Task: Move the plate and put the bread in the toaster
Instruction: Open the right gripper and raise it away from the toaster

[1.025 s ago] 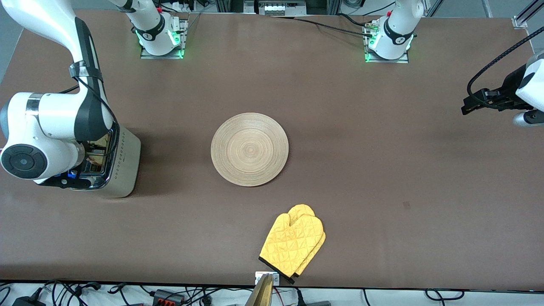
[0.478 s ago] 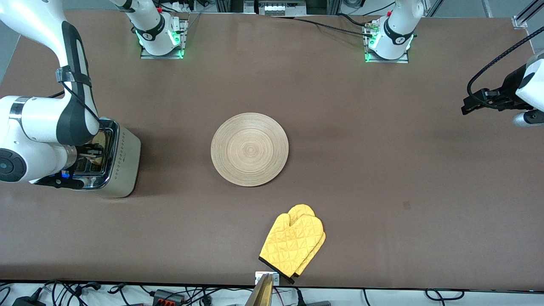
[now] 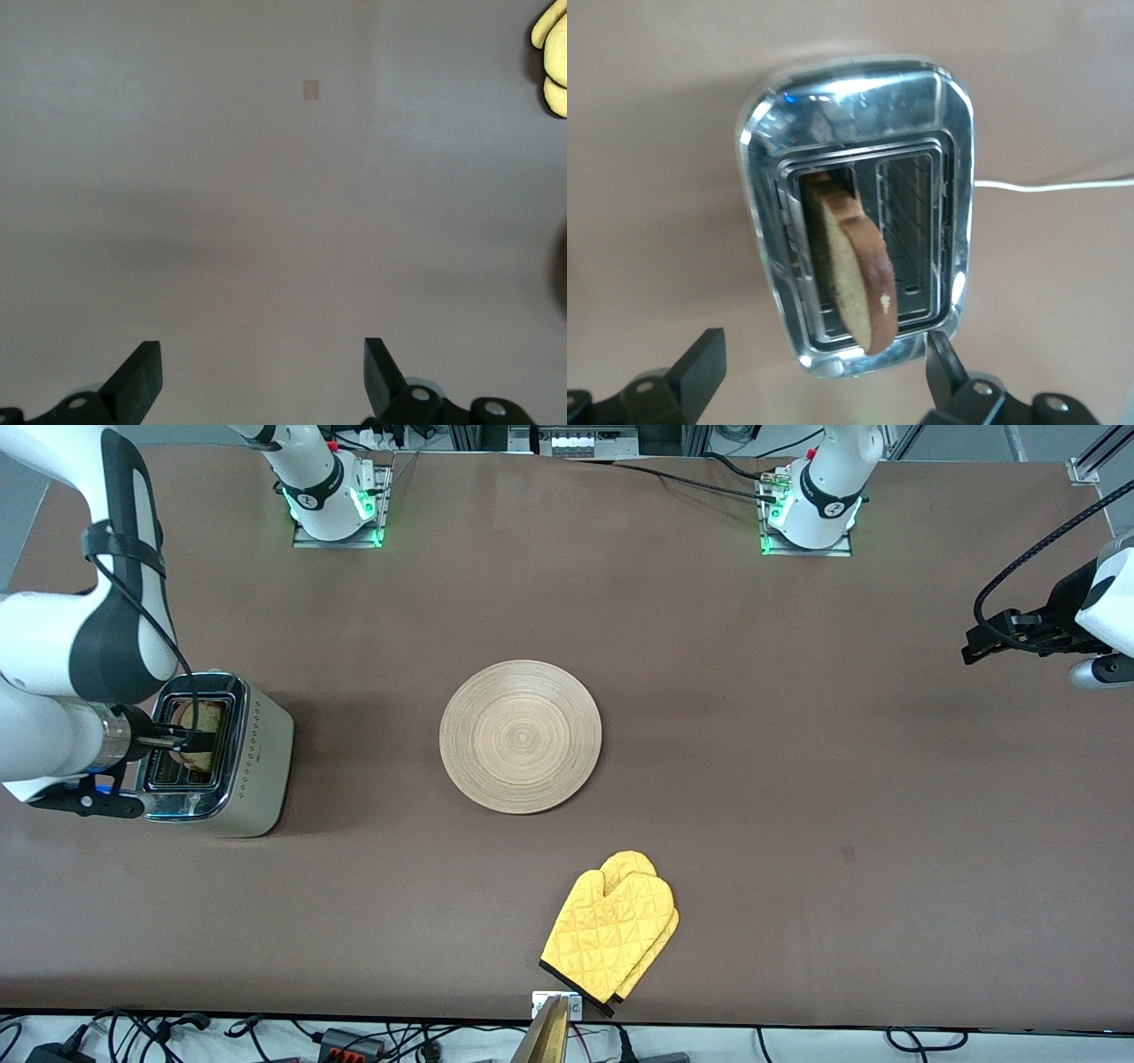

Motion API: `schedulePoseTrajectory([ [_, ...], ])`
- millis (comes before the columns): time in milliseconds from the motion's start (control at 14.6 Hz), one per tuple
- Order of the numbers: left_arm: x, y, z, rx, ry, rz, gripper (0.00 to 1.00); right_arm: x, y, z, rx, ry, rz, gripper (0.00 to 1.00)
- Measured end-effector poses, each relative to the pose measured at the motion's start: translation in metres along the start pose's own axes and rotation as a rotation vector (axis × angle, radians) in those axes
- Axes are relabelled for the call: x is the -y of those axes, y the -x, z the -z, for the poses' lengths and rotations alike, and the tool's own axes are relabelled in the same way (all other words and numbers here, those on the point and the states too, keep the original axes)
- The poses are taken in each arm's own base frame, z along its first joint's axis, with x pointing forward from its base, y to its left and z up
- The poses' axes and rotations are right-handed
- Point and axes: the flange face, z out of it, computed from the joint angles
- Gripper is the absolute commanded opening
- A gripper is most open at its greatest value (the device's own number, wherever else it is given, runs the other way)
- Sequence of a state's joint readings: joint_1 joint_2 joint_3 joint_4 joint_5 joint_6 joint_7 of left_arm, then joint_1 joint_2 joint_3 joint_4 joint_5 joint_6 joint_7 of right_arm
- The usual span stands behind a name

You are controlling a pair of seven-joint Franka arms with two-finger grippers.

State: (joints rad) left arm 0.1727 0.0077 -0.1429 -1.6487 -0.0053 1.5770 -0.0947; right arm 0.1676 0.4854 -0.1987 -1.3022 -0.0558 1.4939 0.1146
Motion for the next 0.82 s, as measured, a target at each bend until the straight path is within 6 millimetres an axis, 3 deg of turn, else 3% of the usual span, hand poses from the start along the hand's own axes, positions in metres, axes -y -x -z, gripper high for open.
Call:
schedulePoseTrajectory([
  [342,0.0,0.0,0.0,0.0,0.0,0.0,1.0,-0.003,0.009,0.054,-0.1,-0.1,-0.005,1.0],
  [478,0.0,0.0,0.0,0.0,0.0,0.0,1.0,-0.015,0.016,0.071,-0.124,-0.161,-0.013,1.0],
  [615,0.0,0.0,0.0,0.0,0.0,0.0,1.0,-0.028,0.024,0.083,-0.145,-0.182,-0.018,1.0],
  [820,0.0,0.0,0.0,0.0,0.0,0.0,1.0,-0.027,0.028,0.089,-0.155,-0.185,-0.012,1.0],
])
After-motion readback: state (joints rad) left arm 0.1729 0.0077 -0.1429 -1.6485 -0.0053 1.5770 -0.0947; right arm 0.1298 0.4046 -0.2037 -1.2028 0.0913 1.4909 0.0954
